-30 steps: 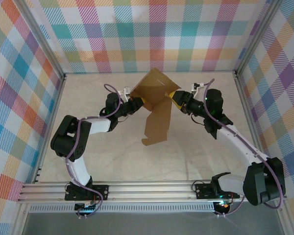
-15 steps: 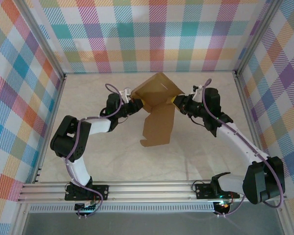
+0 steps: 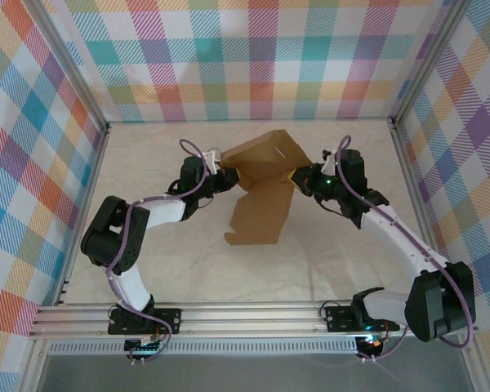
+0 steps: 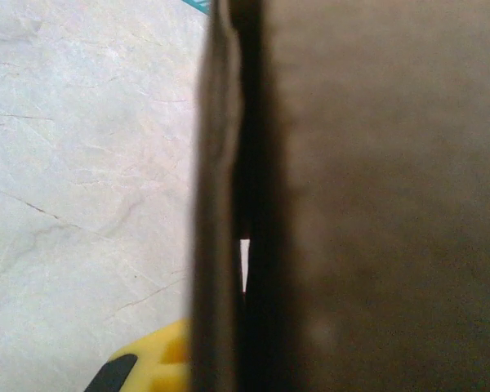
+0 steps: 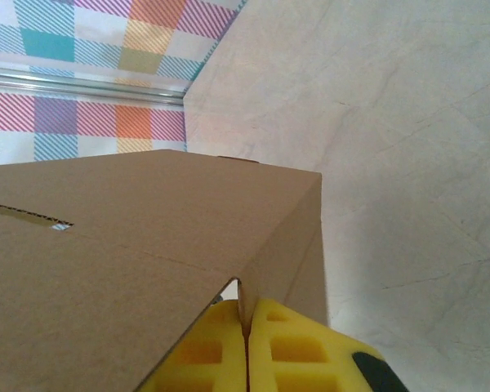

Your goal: Fold the paper box

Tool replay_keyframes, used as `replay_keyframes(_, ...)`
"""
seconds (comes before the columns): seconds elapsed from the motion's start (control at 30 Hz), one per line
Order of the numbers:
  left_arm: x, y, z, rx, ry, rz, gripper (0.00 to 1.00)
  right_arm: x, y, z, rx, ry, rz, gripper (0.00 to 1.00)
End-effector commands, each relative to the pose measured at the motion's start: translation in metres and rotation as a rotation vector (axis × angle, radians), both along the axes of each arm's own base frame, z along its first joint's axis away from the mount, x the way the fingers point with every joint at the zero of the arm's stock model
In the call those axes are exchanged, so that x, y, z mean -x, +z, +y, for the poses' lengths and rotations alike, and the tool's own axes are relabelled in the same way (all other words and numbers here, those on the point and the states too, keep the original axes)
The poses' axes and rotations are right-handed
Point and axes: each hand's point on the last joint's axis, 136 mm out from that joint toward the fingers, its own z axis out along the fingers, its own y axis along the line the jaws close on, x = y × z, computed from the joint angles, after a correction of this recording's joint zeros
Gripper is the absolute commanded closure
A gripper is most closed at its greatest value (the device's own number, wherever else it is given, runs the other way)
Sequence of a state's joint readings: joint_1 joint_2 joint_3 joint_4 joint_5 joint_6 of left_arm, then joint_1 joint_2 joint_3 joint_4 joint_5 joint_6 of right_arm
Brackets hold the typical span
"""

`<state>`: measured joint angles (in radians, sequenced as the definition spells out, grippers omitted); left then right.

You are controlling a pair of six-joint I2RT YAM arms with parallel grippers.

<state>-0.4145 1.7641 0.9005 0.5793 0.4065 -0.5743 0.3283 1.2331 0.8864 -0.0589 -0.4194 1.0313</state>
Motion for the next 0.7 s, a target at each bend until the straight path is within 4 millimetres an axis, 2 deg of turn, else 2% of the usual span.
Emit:
replay_keyframes(0.0,0.001,0.016,-0.004,-0.024,-0.01,-0.061,1.0,0.004,0.03,0.006,-0.026,0.035,-0.079,0.89)
replay_keyframes(0.03,0.001,0.017,-0.003,-0.025,-0.005,-0.062,1.0,0.005,0.03,0.006,-0.021,0.04,-0.08,0.8)
replay_keyframes(0.07,0.0,0.016,-0.002,-0.027,0.004,-0.061,1.0,0.006,0.031,0.005,-0.011,0.038,-0.082,0.67)
replay_keyframes(0.17,-0.002,0.013,0.002,-0.03,0.034,-0.05,1.0,0.008,0.034,-0.006,0.039,-0.001,-0.108,0.46)
replay_keyframes(0.3,-0.009,0.005,0.013,-0.058,0.112,-0.027,1.0,0.015,0.041,-0.036,0.164,-0.117,-0.152,0.33)
replay_keyframes(0.37,-0.012,0.003,0.017,-0.068,0.141,-0.024,1.0,0.02,0.052,-0.043,0.208,-0.126,-0.2,0.24)
replay_keyframes(0.5,-0.016,0.002,0.02,-0.077,0.163,-0.033,1.0,0.03,0.075,-0.047,0.28,-0.088,-0.249,0.18)
replay_keyframes(0.67,-0.019,-0.001,0.028,-0.159,0.181,-0.086,1.0,0.029,0.1,-0.034,0.391,-0.049,-0.312,0.2)
